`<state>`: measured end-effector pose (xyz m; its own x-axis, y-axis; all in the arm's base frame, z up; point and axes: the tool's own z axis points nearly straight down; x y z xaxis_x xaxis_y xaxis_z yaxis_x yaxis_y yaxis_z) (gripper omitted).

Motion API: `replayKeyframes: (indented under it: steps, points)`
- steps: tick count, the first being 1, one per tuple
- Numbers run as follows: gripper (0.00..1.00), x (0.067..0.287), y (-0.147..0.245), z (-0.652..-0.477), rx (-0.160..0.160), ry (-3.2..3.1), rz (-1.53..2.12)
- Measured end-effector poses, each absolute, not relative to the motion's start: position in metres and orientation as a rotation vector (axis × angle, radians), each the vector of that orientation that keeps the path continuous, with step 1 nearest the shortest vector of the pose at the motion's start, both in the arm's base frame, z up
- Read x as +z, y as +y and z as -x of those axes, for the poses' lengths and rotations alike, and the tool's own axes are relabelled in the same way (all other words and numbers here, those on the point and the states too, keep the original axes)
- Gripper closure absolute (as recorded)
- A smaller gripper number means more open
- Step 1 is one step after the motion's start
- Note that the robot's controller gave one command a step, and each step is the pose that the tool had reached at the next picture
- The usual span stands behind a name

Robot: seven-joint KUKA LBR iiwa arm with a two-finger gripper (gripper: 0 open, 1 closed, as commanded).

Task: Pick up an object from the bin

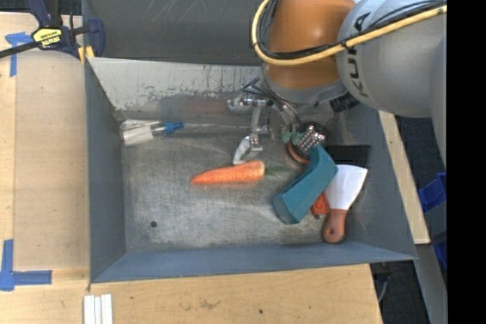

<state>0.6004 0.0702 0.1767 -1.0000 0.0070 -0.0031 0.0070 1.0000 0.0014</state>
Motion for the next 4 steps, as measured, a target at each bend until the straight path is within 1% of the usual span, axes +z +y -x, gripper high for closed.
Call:
replayKeyframes:
  steps: [1, 2, 3, 4]
  points:
    - [0.0, 0.124, 0.076, -0.612, 0.003, 3.131, -0.079]
    - [1.0, 0.111, 0.075, -0.61, 0.001, 3.135, -0.096]
    - [0.0, 0.111, 0.075, -0.61, 0.001, 3.135, -0.096]
    - [0.0, 0.111, 0.075, -0.61, 0.001, 3.135, -0.096]
